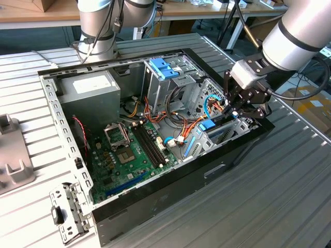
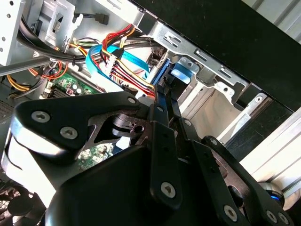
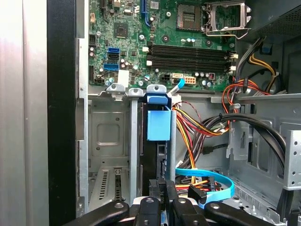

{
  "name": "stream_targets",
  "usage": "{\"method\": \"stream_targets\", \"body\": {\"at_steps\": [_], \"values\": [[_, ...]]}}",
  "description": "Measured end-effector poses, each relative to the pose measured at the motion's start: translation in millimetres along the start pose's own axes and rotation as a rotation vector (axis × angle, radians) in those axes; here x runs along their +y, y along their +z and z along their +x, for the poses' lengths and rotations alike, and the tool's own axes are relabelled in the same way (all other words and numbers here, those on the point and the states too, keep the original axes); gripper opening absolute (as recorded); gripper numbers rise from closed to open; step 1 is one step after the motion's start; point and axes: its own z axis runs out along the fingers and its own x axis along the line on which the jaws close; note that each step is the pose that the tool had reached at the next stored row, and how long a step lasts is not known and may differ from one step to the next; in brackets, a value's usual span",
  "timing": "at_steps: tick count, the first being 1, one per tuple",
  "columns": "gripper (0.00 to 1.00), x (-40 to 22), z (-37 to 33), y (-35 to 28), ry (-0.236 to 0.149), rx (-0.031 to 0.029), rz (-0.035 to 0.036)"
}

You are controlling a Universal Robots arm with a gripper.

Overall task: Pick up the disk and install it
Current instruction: 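Insert the first disk wire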

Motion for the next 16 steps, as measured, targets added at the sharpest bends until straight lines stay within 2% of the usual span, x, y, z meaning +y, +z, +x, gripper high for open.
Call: {"method": "stream_targets", "body": {"at_steps": [7,16], "values": [[0.16,-0.2,-3.1,-0.1,0.0,0.001,0.0],[0.16,-0.3,-2.8,0.2,0.0,0.0011,-0.0002]]}}
